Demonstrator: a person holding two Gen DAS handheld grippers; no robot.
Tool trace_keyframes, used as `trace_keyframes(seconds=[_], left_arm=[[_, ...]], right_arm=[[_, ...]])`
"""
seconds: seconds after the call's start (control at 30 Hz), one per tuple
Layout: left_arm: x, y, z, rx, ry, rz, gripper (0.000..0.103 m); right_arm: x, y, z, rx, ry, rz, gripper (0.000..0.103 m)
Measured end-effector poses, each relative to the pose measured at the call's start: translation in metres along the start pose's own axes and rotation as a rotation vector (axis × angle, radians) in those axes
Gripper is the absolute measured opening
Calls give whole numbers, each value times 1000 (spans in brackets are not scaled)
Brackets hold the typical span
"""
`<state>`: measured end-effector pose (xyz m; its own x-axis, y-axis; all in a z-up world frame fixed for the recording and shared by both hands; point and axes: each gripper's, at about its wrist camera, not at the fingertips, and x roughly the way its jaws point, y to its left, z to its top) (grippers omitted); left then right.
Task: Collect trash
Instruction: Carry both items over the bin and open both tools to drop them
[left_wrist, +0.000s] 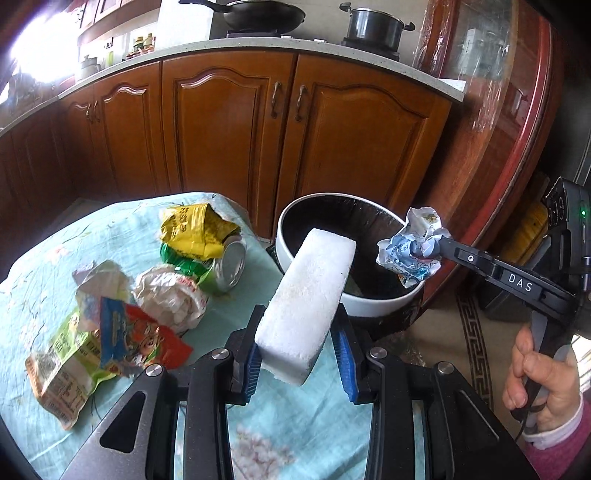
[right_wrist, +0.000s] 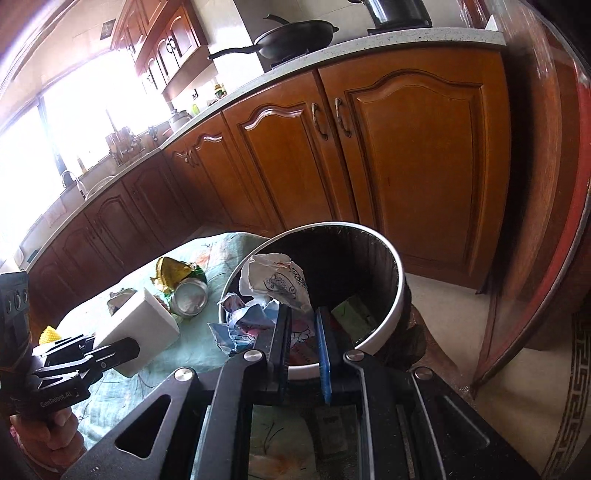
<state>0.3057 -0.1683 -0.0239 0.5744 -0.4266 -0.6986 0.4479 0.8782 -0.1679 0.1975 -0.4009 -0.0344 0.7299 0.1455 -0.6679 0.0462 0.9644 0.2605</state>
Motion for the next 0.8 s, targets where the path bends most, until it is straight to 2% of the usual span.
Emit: trace_keyframes(seconds=[0.37,0.7,0.8], left_arm=[[63,-19,51,35,42,2,35],[113,-36,71,73,88,24,36],[123,-38,72,74,102,23,41]], right_arm=[[23,-21,26,-15,19,-66,13],[42,-24,34,-48,66,-100,14],[48,-25,36,-53,83,-99,18]])
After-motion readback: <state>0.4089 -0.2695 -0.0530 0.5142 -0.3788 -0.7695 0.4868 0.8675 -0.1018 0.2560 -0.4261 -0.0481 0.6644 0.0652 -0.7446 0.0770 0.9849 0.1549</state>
